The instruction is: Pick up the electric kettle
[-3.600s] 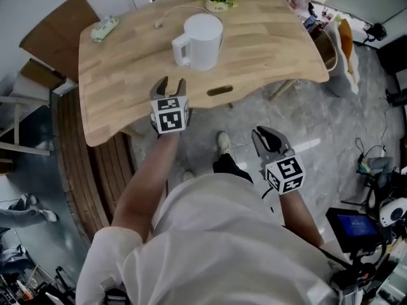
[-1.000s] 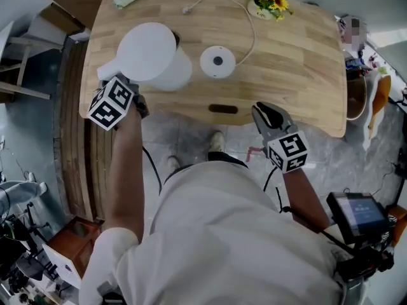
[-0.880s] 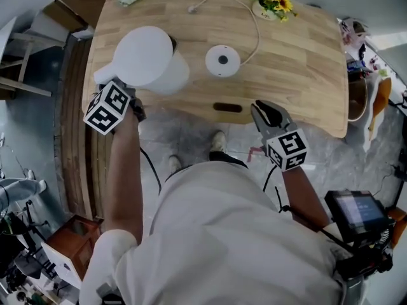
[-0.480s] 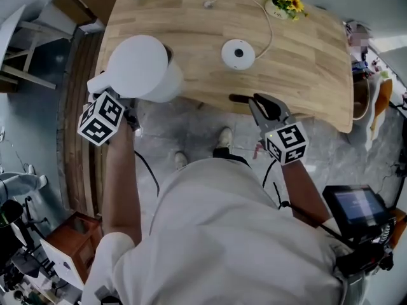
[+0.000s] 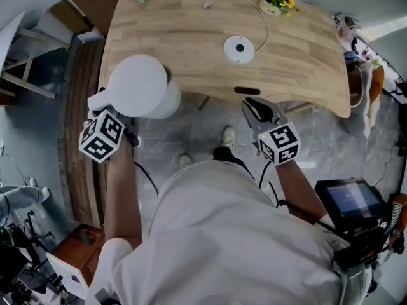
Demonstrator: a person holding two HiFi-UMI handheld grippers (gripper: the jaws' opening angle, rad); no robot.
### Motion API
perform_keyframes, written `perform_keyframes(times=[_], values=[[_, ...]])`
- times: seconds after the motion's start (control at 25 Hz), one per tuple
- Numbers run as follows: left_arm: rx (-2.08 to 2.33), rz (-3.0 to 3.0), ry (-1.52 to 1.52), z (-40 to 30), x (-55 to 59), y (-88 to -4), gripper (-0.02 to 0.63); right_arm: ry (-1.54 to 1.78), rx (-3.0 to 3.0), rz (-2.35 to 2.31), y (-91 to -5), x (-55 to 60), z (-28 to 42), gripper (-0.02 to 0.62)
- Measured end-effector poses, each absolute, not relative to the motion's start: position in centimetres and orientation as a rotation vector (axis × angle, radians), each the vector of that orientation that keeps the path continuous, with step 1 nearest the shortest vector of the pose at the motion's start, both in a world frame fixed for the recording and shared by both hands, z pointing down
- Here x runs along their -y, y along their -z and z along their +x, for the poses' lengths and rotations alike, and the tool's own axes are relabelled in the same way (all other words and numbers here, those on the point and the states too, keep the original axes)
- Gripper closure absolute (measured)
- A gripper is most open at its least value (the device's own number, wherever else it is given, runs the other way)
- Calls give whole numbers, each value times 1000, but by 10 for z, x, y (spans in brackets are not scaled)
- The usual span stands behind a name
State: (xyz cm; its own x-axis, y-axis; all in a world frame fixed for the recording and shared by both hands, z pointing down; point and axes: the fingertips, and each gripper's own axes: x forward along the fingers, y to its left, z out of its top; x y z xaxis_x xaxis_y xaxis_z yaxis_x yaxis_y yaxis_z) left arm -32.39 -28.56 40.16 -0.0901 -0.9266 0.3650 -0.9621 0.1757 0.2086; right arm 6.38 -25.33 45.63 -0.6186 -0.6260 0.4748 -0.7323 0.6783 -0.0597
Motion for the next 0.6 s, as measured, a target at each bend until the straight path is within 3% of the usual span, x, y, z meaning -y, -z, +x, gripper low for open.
perform_keyframes(times=[0.6], values=[[1968,1863,-165,-315,259,-401,508,-348,2465,1114,-458,221,53,548]])
